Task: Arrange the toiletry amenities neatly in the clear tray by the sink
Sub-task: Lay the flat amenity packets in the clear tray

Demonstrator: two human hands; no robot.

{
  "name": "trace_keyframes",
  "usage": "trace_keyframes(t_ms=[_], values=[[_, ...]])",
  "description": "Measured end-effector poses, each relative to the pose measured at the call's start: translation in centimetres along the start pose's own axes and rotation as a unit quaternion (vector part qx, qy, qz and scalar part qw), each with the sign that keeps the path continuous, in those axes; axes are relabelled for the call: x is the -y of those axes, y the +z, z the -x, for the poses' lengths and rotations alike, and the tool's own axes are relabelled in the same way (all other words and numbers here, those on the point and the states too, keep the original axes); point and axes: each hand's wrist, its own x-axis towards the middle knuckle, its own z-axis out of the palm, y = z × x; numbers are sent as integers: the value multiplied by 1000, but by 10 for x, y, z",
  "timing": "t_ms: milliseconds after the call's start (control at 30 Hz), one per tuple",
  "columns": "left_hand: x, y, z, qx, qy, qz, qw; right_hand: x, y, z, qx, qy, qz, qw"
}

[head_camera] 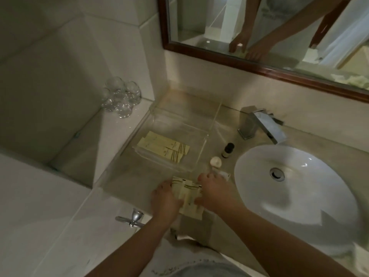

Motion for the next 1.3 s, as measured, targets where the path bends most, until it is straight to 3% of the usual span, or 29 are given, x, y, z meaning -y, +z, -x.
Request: trace_keyframes(t_ms=[67, 200, 267, 367, 500, 733, 933, 1067, 1167, 1300], values=[[-5, -10, 40, -37, -28, 69, 997, -1, -5, 19, -7, -54, 6, 999], [12, -14, 40, -3, -21, 145, 989, 0, -6, 14, 106, -35, -105, 988], [13, -19, 44, -9, -37, 188, 981, -8, -14, 14, 125, -27, -175, 976], [22, -34, 39, -48, -53, 242, 968, -9, -37, 13, 93, -8, -265, 960], [18, -69, 24, -105, -51, 275, 954, -3, -66, 7, 41, 27, -412, 910], [6, -107, -20, -121, -14, 300, 946, 8, -77, -12, -51, 79, -508, 856], [-14, -134, -65, -181, 58, 222, 956, 19, -78, -38, -159, 49, -496, 853], [-23, -134, -102, -245, 157, 63, 955, 30, -82, -52, -271, -7, -327, 905], [-21, -125, -131, -240, 200, -24, 950, 42, -85, -68, -262, 12, -282, 923], [-20, -112, -147, -204, 228, -31, 951, 54, -76, -91, -232, 4, -224, 946]])
